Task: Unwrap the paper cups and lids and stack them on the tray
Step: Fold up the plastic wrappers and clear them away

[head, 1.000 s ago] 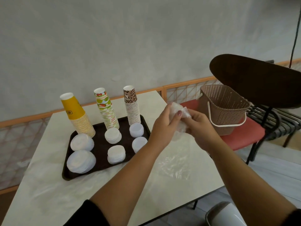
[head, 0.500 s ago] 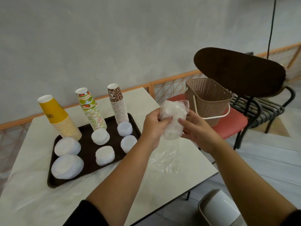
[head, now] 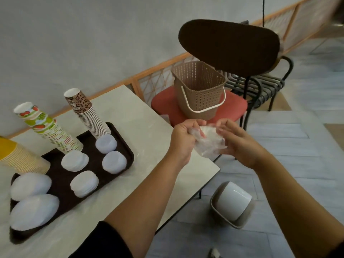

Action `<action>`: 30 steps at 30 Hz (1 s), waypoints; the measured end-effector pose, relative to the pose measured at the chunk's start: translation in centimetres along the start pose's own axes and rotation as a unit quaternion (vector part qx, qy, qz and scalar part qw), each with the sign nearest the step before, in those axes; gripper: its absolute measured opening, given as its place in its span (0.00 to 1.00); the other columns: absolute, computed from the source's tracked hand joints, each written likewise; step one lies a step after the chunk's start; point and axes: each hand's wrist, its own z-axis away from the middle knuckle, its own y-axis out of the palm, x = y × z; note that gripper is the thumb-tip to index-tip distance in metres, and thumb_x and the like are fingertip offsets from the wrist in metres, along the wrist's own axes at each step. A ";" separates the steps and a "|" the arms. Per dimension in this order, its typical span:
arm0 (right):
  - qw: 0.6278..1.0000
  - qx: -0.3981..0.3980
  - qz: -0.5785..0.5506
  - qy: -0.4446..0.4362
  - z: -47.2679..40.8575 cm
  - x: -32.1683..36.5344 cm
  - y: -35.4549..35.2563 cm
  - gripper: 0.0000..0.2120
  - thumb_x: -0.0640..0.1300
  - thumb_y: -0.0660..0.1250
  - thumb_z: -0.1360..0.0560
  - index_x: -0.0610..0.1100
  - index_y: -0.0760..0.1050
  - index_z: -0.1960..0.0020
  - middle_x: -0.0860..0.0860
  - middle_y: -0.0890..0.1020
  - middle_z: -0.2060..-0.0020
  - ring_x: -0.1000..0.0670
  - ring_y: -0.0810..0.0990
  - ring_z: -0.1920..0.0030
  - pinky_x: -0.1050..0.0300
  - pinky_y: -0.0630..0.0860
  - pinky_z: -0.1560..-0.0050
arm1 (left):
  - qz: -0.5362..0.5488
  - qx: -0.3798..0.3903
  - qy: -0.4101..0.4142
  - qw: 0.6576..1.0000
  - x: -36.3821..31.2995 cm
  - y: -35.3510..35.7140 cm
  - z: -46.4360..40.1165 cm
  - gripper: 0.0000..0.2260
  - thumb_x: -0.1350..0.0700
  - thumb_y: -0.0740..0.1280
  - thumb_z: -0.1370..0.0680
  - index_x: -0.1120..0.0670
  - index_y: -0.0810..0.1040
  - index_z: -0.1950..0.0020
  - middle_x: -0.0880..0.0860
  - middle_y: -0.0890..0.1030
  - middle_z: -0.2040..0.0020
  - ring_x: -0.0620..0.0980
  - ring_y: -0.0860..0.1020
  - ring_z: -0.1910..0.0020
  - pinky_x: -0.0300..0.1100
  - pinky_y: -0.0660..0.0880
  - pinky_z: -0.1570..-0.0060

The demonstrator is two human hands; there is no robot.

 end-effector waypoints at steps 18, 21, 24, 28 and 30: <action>0.921 -0.293 0.135 0.219 6.8 -25.4 -19.4 0.05 0.35 0.68 0.26 0.39 0.72 0.54 0.43 0.77 0.56 0.46 0.82 0.61 0.59 0.80 0.65 | -0.430 0.267 -0.051 0.861 28.6 13.6 1.2 0.14 0.64 0.62 0.23 0.54 0.78 0.41 0.50 0.64 0.38 0.46 0.67 0.40 0.31 0.65 0.40; 0.898 -0.312 0.215 0.223 5.3 -31.5 -20.2 0.04 0.38 0.66 0.24 0.44 0.74 0.57 0.45 0.79 0.58 0.52 0.82 0.63 0.64 0.79 0.67 | -0.482 0.312 -0.107 0.812 35.5 13.9 1.0 0.18 0.60 0.60 0.21 0.52 0.71 0.31 0.51 0.67 0.34 0.50 0.68 0.36 0.38 0.67 0.37; 0.885 -0.307 0.272 0.220 3.9 -36.9 -20.7 0.11 0.36 0.65 0.24 0.51 0.74 0.60 0.47 0.78 0.58 0.56 0.79 0.66 0.61 0.77 0.67 | -0.481 0.325 -0.180 0.794 41.1 13.8 1.1 0.20 0.58 0.59 0.19 0.50 0.65 0.27 0.51 0.69 0.31 0.50 0.67 0.34 0.42 0.68 0.35; 0.864 -0.262 0.342 0.258 2.5 -44.0 -21.9 0.06 0.38 0.63 0.22 0.46 0.77 0.52 0.52 0.72 0.53 0.51 0.78 0.56 0.55 0.79 0.55 | -0.463 0.337 -0.242 0.783 47.7 13.5 0.9 0.22 0.58 0.61 0.20 0.49 0.64 0.27 0.51 0.71 0.32 0.49 0.71 0.35 0.42 0.70 0.37; 0.849 -0.229 0.386 0.277 2.2 -46.5 -22.3 0.06 0.39 0.62 0.22 0.44 0.78 0.50 0.51 0.72 0.51 0.49 0.76 0.52 0.58 0.76 0.52 | -0.469 0.350 -0.261 0.768 50.2 13.4 0.5 0.22 0.58 0.61 0.20 0.50 0.62 0.26 0.52 0.71 0.31 0.51 0.71 0.34 0.41 0.70 0.38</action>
